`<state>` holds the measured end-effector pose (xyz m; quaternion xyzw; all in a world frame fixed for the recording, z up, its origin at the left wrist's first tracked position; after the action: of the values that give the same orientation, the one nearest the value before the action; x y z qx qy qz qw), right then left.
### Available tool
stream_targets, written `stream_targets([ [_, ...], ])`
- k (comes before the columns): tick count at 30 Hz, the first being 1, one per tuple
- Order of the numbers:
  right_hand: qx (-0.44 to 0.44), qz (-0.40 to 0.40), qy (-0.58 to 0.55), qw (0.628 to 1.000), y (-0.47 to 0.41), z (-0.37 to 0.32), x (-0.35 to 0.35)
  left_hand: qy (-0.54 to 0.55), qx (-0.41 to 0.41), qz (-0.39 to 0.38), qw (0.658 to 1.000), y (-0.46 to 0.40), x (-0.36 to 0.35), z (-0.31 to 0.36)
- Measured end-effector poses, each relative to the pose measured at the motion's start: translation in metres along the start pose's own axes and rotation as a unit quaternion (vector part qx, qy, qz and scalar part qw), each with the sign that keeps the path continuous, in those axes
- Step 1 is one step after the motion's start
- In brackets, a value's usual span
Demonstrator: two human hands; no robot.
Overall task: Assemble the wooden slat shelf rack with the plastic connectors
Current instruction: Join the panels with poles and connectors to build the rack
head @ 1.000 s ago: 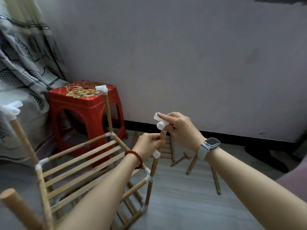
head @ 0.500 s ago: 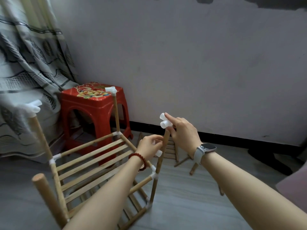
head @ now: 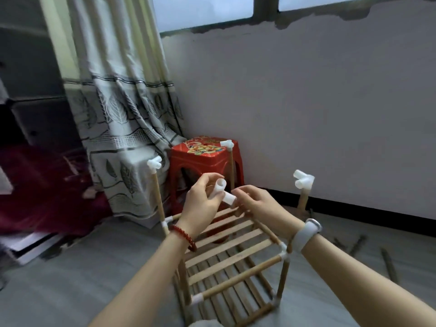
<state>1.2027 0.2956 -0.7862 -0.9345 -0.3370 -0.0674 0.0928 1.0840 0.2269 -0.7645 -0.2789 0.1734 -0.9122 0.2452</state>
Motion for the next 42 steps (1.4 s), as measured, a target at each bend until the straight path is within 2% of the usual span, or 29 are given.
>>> stream_targets([
  [2, -0.035, -0.035, -0.139, 0.989, -0.002, -0.002, -0.026, 0.009, -0.001, 0.024, 1.000, 0.014, 0.020, -0.002],
  [4, -0.051, -0.055, -0.213, 0.974, -0.002, -0.004, -0.042, 0.025, -0.008, 0.037, 0.999, 0.023, 0.033, -0.002],
  [8, -0.040, -0.042, -0.211, 0.976, -0.002, -0.010, -0.060, -0.053, -0.030, 0.005, 0.998, 0.037, 0.055, -0.011],
  [11, -0.042, -0.033, -0.216, 0.975, -0.002, -0.016, -0.062, -0.046, 0.024, 0.021, 0.998, 0.046, 0.072, -0.032],
  [14, -0.053, -0.037, -0.196, 0.978, -0.004, -0.019, -0.067, 0.074, 0.122, 0.034, 0.989, 0.060, 0.077, -0.055],
  [16, -0.052, -0.044, -0.181, 0.981, -0.005, -0.022, -0.074, 0.100, 0.155, 0.012, 0.983, 0.068, 0.074, -0.066],
  [22, -0.021, -0.067, -0.071, 0.995, -0.015, -0.030, -0.090, 0.193, 0.194, 0.012, 0.962, 0.076, 0.073, -0.082],
  [29, -0.014, -0.109, 0.040, 0.993, -0.025, -0.035, -0.107, 0.180, 0.173, -0.007, 0.968, 0.078, 0.070, -0.088],
  [32, 0.021, -0.115, 0.093, 0.989, -0.026, -0.039, -0.116, 0.228, 0.188, 0.001, 0.955, 0.079, 0.069, -0.087],
  [34, 0.052, -0.098, 0.114, 0.987, -0.025, -0.039, -0.118, 0.248, 0.206, 0.018, 0.946, 0.076, 0.068, -0.084],
  [37, 0.092, -0.054, 0.093, 0.990, -0.019, -0.034, -0.109, 0.150, 0.221, 0.051, 0.962, 0.069, 0.059, -0.079],
  [39, 0.117, 0.006, 0.088, 0.989, -0.014, -0.030, -0.088, 0.109, 0.228, 0.091, 0.963, 0.066, 0.052, -0.083],
  [41, 0.148, 0.084, 0.166, 0.971, -0.010, -0.027, -0.052, 0.110, 0.210, 0.133, 0.962, 0.066, 0.048, -0.088],
  [42, 0.161, 0.120, 0.240, 0.950, -0.008, -0.024, -0.032, 0.117, 0.195, 0.148, 0.963, 0.067, 0.047, -0.089],
])
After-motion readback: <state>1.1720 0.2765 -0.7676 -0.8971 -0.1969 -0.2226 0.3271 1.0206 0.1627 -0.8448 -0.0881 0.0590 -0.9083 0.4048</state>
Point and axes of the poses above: each hand's wrist, its own y-axis away from the middle knuckle, its own x-axis out of the back of the hand, z = x × y, the point moved 6 cm from there along -y, towards the middle knuckle, and after that the axes turned 9 degrees about -y, right-handed, at the moved point
